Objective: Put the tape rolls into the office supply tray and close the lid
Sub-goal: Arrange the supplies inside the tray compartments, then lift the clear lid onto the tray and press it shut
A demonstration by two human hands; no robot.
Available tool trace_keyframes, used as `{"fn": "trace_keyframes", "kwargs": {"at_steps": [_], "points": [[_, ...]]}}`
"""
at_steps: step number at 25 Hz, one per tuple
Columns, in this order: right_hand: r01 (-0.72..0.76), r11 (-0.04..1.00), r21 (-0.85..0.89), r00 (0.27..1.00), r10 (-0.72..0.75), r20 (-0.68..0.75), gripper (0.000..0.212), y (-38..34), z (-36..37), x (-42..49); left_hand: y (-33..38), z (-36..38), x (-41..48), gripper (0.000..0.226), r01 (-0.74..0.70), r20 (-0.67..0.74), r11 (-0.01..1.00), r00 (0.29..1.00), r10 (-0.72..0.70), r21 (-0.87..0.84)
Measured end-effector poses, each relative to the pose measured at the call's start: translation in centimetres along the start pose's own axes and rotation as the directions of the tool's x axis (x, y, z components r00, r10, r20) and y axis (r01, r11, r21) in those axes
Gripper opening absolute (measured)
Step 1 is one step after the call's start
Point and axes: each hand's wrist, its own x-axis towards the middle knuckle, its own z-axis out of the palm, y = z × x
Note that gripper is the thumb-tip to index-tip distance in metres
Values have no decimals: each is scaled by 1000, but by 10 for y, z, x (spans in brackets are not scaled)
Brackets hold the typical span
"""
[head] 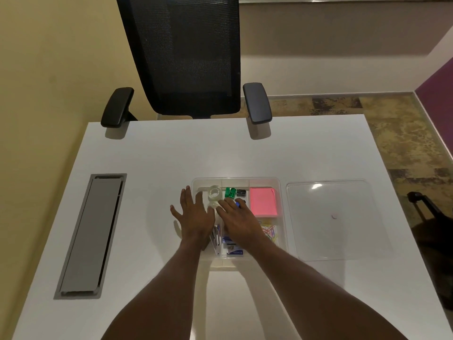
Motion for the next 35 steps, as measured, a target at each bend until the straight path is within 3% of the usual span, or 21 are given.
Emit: {"fn": "trace_keyframes", "kwargs": {"at_steps": [5,14,19,26,35], "points": [[-41,999,-9,998,41,-51,39,-15,-20,-28,-2,-8,-44,54,-53,-91,998,995,50,-26],[-273,961,31,960,275,-54,38,-32,-34,-122,2,6,-118,36,-186,-74,982,980,183,-36],[-367,930,4,928,366,-71,40,-16,-31,-177,42,26,-157,40,-267,-61,961,963,263,-70],[-432,898,-87,901,434,7,40,61,-30,-229,115,45,-186,39,-304,-25,944,952,304,-129],[-565,825,-5,825,565,18,36,201,-31,-262,211,71,-168,37,-297,62,927,946,318,-231]]}}
